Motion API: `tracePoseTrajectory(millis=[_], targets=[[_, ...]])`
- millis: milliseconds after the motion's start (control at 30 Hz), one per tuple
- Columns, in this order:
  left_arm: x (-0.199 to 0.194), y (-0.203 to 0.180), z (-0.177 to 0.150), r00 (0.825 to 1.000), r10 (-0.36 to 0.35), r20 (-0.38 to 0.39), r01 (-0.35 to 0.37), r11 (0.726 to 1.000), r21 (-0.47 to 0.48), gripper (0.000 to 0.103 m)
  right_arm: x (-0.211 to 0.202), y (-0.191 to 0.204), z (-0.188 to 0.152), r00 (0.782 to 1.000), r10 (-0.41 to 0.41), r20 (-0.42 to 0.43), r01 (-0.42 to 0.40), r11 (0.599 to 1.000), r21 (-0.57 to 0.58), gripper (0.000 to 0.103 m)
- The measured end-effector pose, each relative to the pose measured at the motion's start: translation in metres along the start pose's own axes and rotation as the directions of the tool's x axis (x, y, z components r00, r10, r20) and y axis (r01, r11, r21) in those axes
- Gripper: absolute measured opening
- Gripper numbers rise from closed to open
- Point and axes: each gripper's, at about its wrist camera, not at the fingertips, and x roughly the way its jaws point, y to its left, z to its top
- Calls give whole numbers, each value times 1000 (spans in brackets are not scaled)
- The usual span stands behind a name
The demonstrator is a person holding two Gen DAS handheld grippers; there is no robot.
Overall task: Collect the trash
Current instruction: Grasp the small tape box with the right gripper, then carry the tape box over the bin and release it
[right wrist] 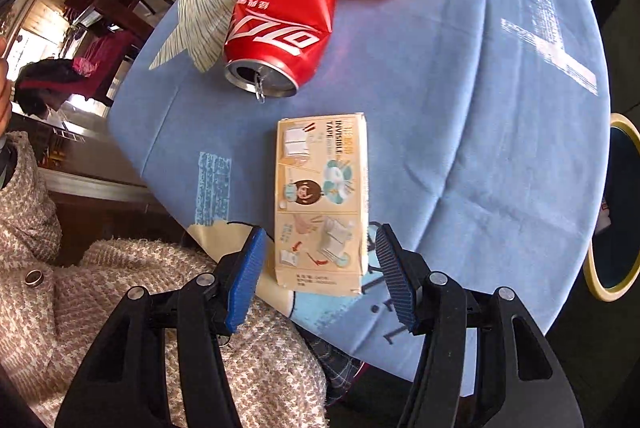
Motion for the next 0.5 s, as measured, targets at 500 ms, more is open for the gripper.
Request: tracePoseTrajectory(millis=[500], targets=[[8, 8, -21, 998, -63, -28, 63, 998, -17, 97, 29, 11, 15, 985, -167, -45, 167, 986, -15, 62]])
